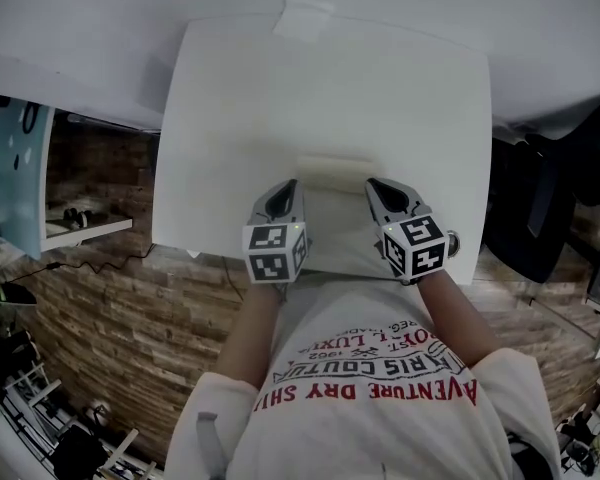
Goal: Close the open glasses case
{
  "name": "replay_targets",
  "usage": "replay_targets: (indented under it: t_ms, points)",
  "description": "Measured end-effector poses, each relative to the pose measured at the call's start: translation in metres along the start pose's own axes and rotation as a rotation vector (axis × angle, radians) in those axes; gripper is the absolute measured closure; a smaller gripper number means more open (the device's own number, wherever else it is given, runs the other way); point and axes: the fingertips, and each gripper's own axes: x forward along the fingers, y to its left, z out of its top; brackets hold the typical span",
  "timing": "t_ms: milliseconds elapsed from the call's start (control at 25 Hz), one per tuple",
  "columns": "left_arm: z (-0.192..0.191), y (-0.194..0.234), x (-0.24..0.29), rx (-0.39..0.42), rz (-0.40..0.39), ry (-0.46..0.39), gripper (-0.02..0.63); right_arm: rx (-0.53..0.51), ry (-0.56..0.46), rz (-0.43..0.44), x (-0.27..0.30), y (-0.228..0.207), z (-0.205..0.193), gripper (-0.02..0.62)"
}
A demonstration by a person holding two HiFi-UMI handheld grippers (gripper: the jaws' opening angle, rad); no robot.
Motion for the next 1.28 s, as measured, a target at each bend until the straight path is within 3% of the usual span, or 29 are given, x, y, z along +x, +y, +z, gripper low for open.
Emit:
replay_targets:
  t_ms: [240,520,680,880,1280]
  points:
    - [0.061,-0.029,-0.036,0.113,-0.052,-0.152,0.601,-0.011,-0.145,0.044,-0.034,0.013,0.051,0.583]
    - [0.103,-0.052,-0.076,0.189,-0.088,-0.277,0.601,-0.065,-0.284,-0.01,-0.074,0.02,0.089,0.583]
    - [0.113,-0.059,-0.082,0.239,-0.1,-0.307,0.601,-0.108,-0.297,-0.035,-0.08,0.024,0.091,0.583]
    - [0.12,-0.065,-0.088,0.244,-0.118,-0.33,0.601,-0.142,-0.332,-0.065,-0.089,0.023,0.097,0.583]
    - [0.123,-0.072,-0.089,0.253,-0.134,-0.331,0.601,-0.094,-0.353,-0.055,-0.093,0.022,0.098,0.583]
